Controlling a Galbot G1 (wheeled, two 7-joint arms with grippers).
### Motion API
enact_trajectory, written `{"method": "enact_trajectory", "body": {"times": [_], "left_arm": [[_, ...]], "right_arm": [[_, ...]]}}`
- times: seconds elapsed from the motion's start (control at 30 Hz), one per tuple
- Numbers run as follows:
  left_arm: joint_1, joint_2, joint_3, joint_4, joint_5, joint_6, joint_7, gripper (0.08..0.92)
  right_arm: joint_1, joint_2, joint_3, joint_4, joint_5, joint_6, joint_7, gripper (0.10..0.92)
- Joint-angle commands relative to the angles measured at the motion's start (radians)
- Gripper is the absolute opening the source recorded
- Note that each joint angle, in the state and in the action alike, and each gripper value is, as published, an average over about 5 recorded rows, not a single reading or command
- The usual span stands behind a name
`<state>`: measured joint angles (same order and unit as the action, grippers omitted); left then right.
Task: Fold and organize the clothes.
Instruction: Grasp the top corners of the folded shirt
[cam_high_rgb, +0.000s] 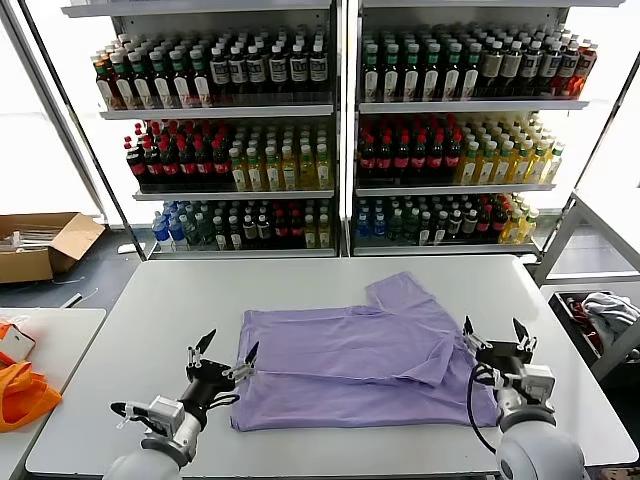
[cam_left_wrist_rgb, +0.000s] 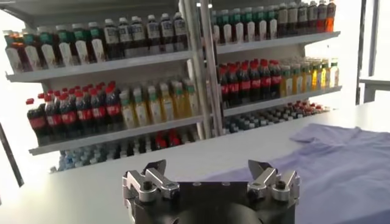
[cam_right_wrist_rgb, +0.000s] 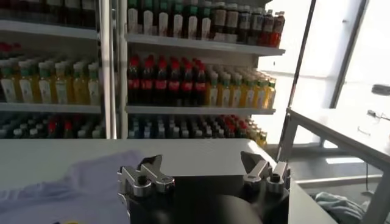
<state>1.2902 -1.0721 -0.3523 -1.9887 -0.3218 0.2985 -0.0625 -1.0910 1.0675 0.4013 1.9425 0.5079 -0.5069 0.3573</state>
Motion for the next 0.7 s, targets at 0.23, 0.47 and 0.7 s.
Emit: {"method": "enact_trajectory", "body": {"times": [0.23,0.47,0.7], "left_arm": [[-0.484,0.008,0.202,0.474,-0.129,0.061,0.054,0.823],[-0.484,-0.021,0.208,0.511,-0.127,0.068,0.046,0.823],[-0.488,-0.024,0.212,0.51,-0.128,0.086,0.028,0.823]], "right_arm": [[0.643,-0.069,-0.497,-0.557,0.156,-0.071,-0.24,0.823],[0.657,0.035,-0.483,-0.683,0.113,-0.069,-0.202,0.823],[0.655,0.089,-0.431,-0.755,0.091,-0.06,-0.201,0.823]]}}
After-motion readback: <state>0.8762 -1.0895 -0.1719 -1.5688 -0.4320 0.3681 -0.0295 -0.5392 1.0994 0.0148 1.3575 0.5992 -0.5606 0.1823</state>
